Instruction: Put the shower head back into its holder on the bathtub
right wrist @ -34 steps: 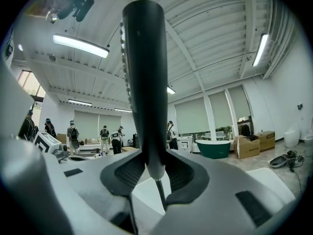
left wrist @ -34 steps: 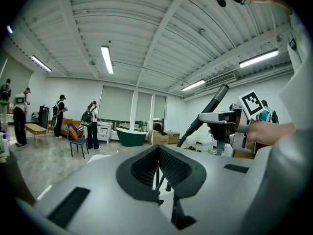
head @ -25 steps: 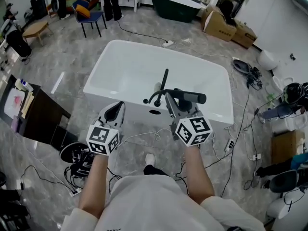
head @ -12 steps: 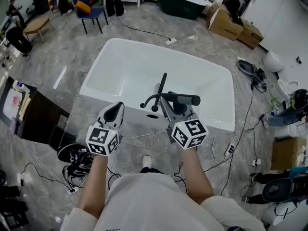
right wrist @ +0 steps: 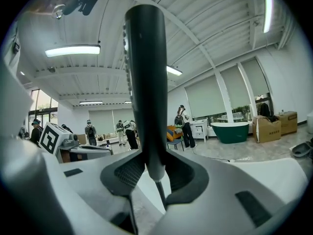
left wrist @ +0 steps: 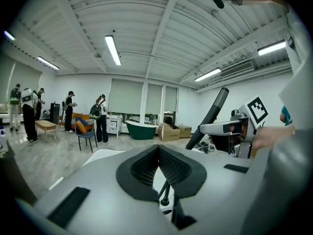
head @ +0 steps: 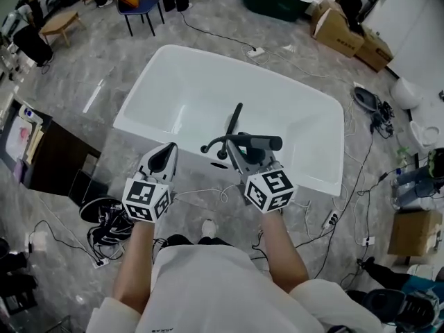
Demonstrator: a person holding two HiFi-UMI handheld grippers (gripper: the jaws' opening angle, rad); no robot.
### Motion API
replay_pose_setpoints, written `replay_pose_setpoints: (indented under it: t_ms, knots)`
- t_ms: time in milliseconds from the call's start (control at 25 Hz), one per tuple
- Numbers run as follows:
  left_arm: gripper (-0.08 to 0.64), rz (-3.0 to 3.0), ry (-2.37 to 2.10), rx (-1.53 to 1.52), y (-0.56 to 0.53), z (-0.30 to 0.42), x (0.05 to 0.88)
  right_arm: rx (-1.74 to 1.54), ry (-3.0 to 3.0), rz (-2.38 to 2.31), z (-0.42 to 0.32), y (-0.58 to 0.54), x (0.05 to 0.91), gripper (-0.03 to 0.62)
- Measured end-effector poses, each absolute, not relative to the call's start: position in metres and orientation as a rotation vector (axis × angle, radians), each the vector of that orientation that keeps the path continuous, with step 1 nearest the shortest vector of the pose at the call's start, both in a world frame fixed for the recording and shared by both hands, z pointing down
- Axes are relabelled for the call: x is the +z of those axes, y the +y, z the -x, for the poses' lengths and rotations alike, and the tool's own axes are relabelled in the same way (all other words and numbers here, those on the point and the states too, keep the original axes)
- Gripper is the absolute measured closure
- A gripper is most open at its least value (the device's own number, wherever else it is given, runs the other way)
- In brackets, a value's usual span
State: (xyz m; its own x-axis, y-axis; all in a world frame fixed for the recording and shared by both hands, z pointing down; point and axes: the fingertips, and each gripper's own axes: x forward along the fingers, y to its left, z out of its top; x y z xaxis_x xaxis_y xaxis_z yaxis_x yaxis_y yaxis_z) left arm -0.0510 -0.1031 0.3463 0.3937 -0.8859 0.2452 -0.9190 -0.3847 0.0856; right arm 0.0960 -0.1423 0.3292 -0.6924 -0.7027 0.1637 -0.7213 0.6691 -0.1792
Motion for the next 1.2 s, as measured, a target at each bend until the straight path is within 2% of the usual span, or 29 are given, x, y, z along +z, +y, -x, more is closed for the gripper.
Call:
replay_pose_setpoints:
  t_ms: [1200]
  knots:
    - [0.551, -2.462, -1.426, 0.295, -0.17, 0.072, 0.401, 0.434, -2.662, -1.229, -0.062, -0.195, 0.389, 0.449]
